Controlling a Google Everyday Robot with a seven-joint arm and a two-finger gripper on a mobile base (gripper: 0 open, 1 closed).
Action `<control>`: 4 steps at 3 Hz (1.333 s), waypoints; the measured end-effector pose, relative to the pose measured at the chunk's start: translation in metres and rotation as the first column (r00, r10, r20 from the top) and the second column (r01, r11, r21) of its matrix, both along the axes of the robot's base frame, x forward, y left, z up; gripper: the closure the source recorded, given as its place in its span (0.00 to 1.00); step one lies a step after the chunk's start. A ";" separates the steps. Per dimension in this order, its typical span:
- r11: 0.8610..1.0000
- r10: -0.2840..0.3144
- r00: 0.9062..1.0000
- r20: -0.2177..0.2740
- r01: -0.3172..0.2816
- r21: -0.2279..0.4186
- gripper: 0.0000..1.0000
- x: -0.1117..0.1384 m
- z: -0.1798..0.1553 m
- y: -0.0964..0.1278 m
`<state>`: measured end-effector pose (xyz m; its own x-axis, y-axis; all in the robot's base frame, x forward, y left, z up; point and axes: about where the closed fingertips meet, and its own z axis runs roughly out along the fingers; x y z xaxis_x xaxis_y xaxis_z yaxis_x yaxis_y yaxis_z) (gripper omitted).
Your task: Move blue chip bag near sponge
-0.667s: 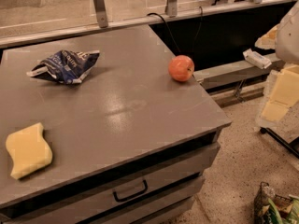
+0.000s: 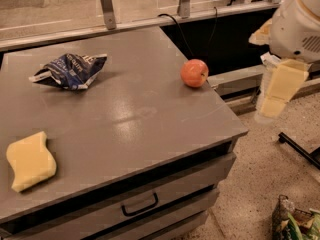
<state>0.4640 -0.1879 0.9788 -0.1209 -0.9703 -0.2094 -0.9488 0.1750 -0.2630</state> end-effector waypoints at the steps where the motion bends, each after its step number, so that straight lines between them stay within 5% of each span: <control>1: 0.988 0.152 0.988 0.007 -0.152 0.007 0.00 0.047 -0.005 0.056; 2: 0.956 0.290 0.957 0.025 -0.291 0.031 0.00 0.097 -0.009 0.127; 4: 0.855 0.481 0.869 0.115 -0.494 0.154 0.00 0.159 -0.014 0.273</control>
Offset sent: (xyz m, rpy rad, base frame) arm 0.1566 0.2188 -0.0146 0.0685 -0.0242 0.4813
